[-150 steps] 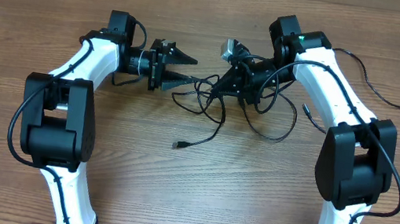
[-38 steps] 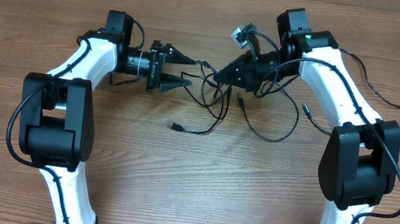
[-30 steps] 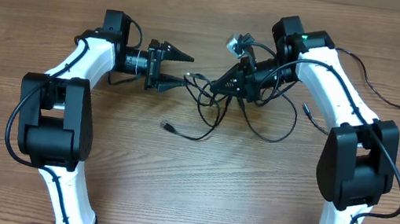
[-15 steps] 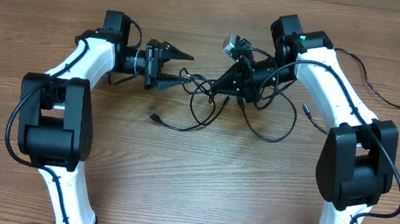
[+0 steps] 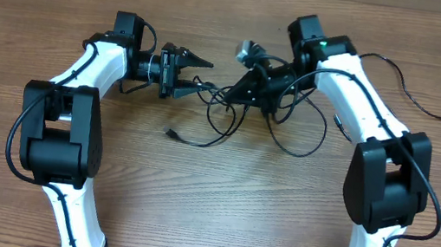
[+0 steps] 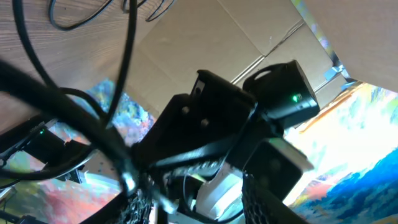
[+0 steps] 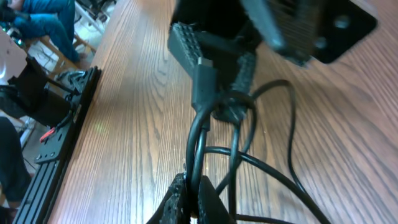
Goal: Untangle cables
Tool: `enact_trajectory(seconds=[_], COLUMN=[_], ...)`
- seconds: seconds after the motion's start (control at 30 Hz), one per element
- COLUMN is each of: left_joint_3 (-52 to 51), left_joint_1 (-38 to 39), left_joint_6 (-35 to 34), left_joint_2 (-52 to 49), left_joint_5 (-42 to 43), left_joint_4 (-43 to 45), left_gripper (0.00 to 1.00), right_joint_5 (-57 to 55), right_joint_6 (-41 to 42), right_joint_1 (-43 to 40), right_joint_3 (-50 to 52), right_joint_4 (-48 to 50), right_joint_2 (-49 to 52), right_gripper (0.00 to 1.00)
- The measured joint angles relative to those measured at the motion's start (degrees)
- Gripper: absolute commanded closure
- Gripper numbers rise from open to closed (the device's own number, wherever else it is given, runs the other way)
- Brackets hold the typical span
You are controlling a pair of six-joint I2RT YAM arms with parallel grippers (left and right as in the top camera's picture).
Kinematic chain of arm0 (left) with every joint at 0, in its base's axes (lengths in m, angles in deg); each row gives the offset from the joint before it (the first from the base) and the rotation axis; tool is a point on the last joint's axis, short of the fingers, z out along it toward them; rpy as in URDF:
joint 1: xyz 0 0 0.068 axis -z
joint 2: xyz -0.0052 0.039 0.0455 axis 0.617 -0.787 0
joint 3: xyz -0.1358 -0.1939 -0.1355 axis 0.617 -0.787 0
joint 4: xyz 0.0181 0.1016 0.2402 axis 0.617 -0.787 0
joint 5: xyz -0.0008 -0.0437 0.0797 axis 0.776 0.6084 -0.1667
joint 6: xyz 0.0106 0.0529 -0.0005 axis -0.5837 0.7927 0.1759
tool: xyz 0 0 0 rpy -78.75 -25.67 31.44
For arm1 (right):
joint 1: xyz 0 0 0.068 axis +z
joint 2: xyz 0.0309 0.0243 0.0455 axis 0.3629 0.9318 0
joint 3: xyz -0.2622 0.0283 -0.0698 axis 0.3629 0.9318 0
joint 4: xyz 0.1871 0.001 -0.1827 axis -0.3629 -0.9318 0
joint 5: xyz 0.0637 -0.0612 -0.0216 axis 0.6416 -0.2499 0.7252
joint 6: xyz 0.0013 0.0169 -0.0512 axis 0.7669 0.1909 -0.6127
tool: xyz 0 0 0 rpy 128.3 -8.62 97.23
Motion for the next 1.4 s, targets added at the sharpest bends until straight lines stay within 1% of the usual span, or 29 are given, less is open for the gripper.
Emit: enact_trajectory(seconds=[0.17,0.2,0.27,0.37,0.8,1.0,1.23,1.4], left_joint_3=[0.00,0.00,0.00,0.00,-0.02,-0.02,-0.02,-0.02], left_joint_1=[0.00,0.00,0.00,0.00,0.00,-0.31,-0.33,-0.33], left_joint_6=[0.02,0.02,0.00,-0.31,-0.13,0.26,0.28,0.28], left_joint_2=[0.00,0.00,0.00,0.00,0.00,0.00,-0.02,-0.02], left_joint_5=[-0.02,-0.04,-0.26,-0.59,-0.94,-1.66,-2.29,-2.43], left_joint_4=[0.00,0.00,0.04,0.04,0.20,0.26,0.26,0.24], left_gripper=[0.60,0.63,0.74,0.96,0.96,0.96,0.96,0.96], right_joint_5=[-0.04,0.02,0.31,1.07,0.37,-5.66,-10.88,-19.89], right_joint_6=[0.02,0.02,0.04,0.02,0.44,9.77,18.78,27.36], right_joint_1=[1.49,1.46,1.46,1.44,1.46,1.46,1.46,1.46], right_joint_3=[0.04,0.04,0.04,0.04,0.09,0.31,0.35,0.37], right_joint_4=[1.29,1.33,1.38,1.44,1.62,6.29,8.04,9.40], right_joint_2=[0.00,0.00,0.00,0.00,0.00,0.00,0.00,0.00], right_gripper=[0.96,0.96,0.96,0.96,0.96,0.96,0.96,0.96])
